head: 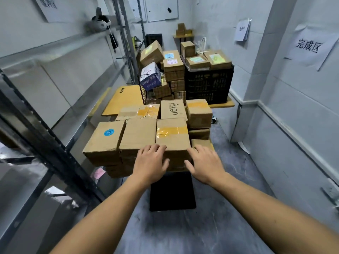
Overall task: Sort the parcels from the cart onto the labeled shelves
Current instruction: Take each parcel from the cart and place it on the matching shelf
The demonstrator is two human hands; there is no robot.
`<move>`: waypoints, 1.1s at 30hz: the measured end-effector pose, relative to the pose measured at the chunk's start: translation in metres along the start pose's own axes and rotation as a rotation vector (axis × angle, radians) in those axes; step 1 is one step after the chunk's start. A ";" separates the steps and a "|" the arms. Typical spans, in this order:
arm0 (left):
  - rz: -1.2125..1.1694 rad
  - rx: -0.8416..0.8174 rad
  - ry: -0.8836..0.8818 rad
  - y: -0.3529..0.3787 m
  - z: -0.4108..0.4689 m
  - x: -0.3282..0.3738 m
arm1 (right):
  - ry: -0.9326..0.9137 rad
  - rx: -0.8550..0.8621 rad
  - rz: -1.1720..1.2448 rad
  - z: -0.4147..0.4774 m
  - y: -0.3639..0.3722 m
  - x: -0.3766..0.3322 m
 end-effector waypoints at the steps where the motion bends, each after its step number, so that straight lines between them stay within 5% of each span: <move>1: -0.003 -0.010 -0.013 0.005 0.006 -0.005 | 0.000 -0.015 0.015 0.010 0.003 0.001; 12: 0.043 -0.028 -0.242 0.047 0.036 -0.033 | 0.121 -0.219 0.347 0.092 0.055 0.015; 24: 0.079 0.070 -0.278 0.053 0.039 -0.024 | 0.220 -0.219 0.773 0.098 0.078 0.046; 33: -0.280 0.179 -0.325 0.056 0.043 -0.014 | 0.247 -0.199 0.901 0.101 0.071 0.059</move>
Point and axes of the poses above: each hand's wrist, its own z-axis towards the middle knuckle, its own y-axis out of the palm, x = y × z, the point moved 8 cm from there along z, towards the middle knuckle, and after that the axes turned 12 degrees about y, right-handed, at the moved point
